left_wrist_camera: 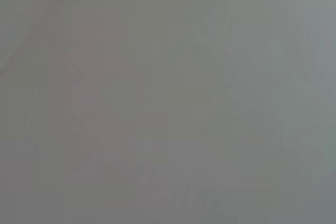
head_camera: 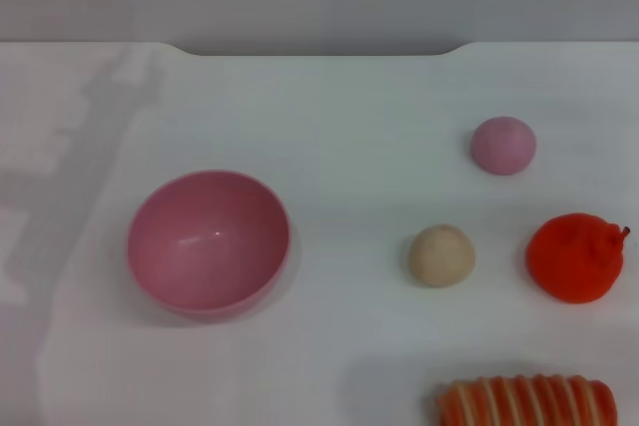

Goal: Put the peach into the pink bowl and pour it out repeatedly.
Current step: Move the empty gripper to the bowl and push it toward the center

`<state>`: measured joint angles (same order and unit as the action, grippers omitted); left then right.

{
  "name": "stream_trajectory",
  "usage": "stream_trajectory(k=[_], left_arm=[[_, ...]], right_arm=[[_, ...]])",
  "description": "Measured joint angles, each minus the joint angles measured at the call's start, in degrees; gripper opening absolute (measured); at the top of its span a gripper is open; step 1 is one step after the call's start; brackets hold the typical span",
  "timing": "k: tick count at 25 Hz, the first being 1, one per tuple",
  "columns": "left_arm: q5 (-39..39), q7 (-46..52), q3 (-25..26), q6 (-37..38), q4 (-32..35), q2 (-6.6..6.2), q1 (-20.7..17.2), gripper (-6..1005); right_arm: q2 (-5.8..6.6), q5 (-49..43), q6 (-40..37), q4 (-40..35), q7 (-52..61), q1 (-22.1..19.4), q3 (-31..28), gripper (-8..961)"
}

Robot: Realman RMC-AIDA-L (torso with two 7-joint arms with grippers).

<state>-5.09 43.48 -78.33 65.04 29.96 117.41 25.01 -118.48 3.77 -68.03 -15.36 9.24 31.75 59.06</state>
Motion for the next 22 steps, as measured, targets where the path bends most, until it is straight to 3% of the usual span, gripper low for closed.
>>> stream_trajectory(k=[6,9,10,12,16,17,18,19,22], left_arm=[[-0.8,0.8,-0.5,-2.2,0.3,-0.44,-0.8,459],[-5.5,7.3,-1.3,-6.8,2.8,-2.53,-0.8,458],[-10.7,13.7,-1.5,-10.7,4.9,-4.50,-0.3,457],[-20.2,24.4,-1.4,-13.8,7.1,-7.09,1.2,457],[-45.5,49.1,1.2,-13.5,12.5,-12.25,5.2,455],[-52.9,55.9,3.1,-12.0,14.4,-13.07,6.5,455],[-52.9,55.9,3.1,-12.0,14.4,-13.07,6.5,454],[-69.7,68.6,8.0,-7.0,18.3,-14.03,8.9,454],[-88.5,80.1,15.7,3.0,23.1,-13.75,12.4,453]], right_arm=[[-0.07,0.0,-0.2,0.0,0.5,0.1,1.3,521],[-0.09,0.0,-0.2,0.1,0.7,0.2,2.5,521],[-0.09,0.0,-0.1,0.1,0.8,0.3,3.6,521],[-0.09,0.0,-0.1,0.1,0.8,0.3,4.0,522],[-0.09,0.0,0.1,0.3,0.8,0.5,4.2,522],[-0.07,0.0,0.1,0.4,0.8,0.5,4.3,522],[-0.06,0.0,0.1,0.4,0.8,0.5,4.3,522],[-0.03,0.0,0.1,0.5,0.8,0.5,4.3,522],[0.07,0.0,0.1,0.6,0.8,0.4,4.3,523]])
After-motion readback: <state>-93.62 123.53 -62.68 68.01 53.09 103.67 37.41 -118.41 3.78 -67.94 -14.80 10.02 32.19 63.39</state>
